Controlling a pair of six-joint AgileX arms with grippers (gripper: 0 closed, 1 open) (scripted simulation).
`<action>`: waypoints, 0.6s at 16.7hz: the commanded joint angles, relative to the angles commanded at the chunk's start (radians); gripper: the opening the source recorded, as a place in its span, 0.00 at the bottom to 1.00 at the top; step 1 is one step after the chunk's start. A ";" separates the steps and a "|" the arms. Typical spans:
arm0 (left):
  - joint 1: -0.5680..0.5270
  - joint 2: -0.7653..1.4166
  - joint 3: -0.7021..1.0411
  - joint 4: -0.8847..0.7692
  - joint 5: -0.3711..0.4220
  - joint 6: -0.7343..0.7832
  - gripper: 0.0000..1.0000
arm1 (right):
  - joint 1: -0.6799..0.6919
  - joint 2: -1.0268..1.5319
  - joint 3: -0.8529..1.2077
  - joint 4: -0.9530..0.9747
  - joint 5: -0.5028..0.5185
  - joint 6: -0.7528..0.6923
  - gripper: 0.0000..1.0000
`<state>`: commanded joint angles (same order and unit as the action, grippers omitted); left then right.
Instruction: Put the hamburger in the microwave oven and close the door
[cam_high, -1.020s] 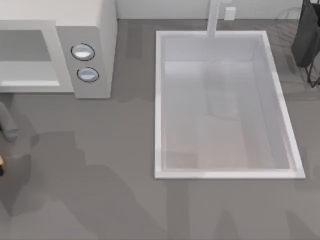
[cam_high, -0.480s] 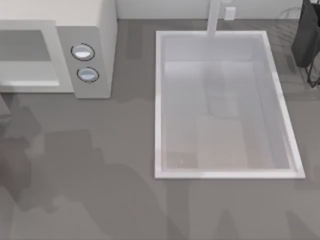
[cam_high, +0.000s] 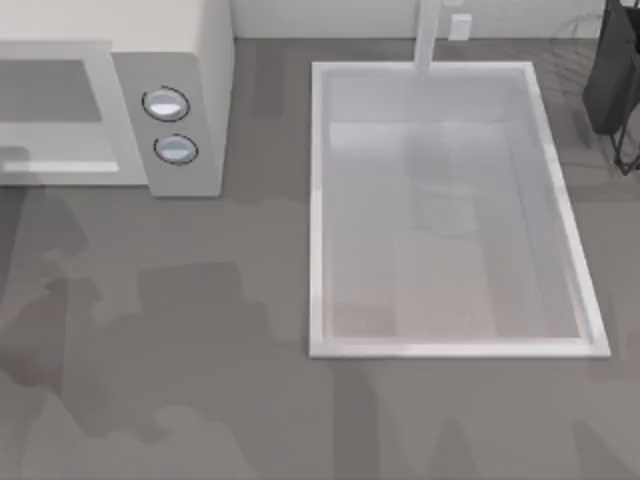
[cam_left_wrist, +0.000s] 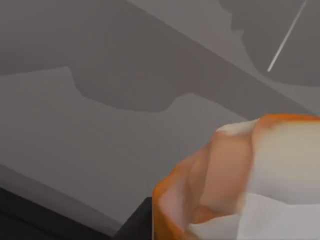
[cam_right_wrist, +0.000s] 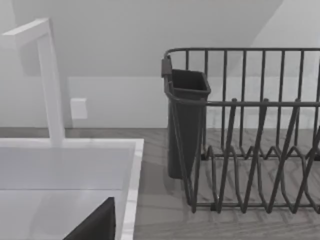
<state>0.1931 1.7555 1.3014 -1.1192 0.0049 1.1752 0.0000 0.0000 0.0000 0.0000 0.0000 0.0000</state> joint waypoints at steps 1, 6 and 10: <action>0.000 -0.009 0.010 -0.016 -0.002 -0.001 0.00 | 0.000 0.000 0.000 0.000 0.000 0.000 1.00; 0.002 -0.007 0.010 -0.019 -0.003 -0.001 0.00 | 0.000 0.000 0.000 0.000 0.000 0.000 1.00; -0.013 0.037 0.011 0.085 0.030 -0.064 0.00 | 0.000 0.000 0.000 0.000 0.000 0.000 1.00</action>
<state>0.1799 1.7926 1.3122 -1.0339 0.0346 1.1110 0.0000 0.0000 0.0000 0.0000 0.0000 0.0000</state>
